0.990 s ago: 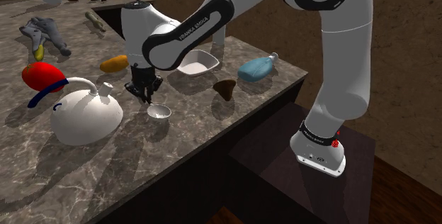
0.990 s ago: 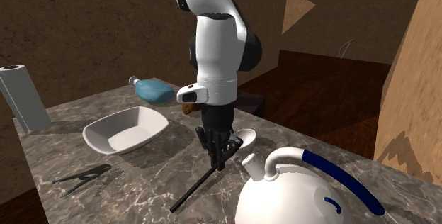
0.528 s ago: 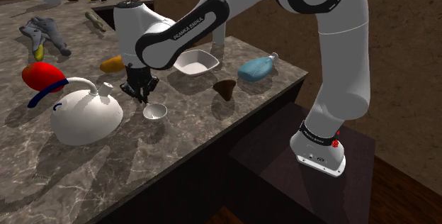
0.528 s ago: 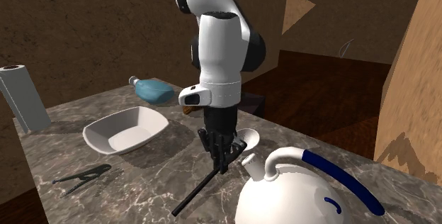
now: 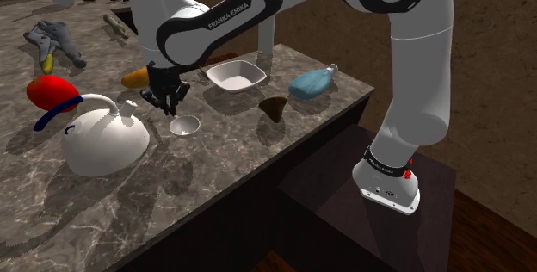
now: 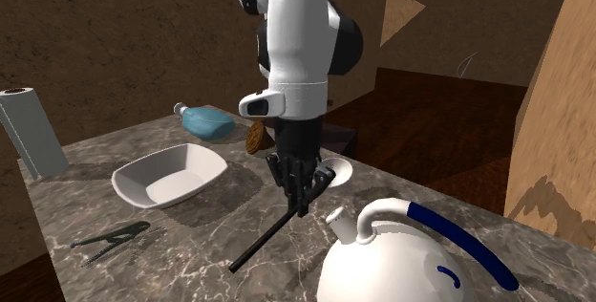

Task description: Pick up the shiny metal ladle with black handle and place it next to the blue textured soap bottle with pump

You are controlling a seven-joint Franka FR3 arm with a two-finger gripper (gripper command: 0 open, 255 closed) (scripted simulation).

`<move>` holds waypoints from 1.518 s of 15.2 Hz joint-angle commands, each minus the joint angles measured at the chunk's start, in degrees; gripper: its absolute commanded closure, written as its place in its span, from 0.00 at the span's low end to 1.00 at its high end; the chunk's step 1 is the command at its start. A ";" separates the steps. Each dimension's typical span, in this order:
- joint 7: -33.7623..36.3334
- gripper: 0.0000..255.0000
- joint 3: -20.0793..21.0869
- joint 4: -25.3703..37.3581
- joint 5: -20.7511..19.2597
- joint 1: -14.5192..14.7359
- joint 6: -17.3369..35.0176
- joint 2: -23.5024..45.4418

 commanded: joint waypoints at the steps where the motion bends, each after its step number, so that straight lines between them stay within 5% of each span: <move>1: -0.29 1.00 0.18 0.63 0.38 -0.13 -1.20 -0.60; 16: -1.72 1.00 1.12 8.10 2.30 -0.24 -11.25 -3.48; 23: -11.56 1.00 -0.10 -4.94 8.25 -8.46 -6.99 -13.43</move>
